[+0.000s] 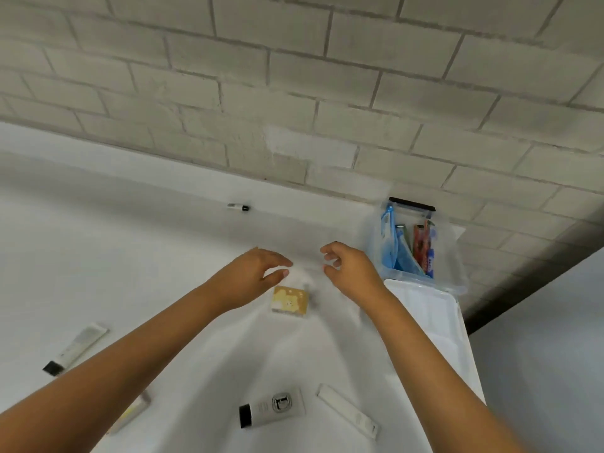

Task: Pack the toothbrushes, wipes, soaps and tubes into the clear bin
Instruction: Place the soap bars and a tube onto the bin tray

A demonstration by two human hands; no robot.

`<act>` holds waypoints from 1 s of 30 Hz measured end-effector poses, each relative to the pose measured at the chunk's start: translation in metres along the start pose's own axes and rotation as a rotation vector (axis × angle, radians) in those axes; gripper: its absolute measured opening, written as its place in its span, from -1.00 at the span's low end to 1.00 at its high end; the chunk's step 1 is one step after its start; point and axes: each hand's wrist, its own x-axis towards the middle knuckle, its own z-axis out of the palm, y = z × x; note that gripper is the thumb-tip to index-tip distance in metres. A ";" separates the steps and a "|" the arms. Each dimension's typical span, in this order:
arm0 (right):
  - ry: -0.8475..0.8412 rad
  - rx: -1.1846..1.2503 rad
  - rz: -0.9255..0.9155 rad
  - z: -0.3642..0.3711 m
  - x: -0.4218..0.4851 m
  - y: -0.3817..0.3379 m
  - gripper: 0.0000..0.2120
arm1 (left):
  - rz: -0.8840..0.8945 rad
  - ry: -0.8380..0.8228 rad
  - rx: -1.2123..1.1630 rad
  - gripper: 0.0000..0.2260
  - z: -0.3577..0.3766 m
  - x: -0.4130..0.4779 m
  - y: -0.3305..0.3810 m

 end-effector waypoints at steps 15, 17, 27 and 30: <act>-0.226 -0.146 0.027 0.080 -0.016 -0.003 -0.47 | -0.123 -0.157 -0.071 -0.70 0.045 -0.072 -0.011; -0.245 -0.176 0.033 0.086 -0.017 -0.002 -0.40 | -0.122 -0.184 -0.085 -0.70 0.050 -0.079 -0.007; -0.186 -0.310 0.028 0.098 -0.017 0.000 -0.60 | -0.162 -0.503 -0.110 -0.35 0.081 -0.103 0.007; -0.173 -0.316 0.032 0.098 -0.018 0.000 -0.60 | -0.147 -0.538 -0.052 -0.35 0.084 -0.106 0.009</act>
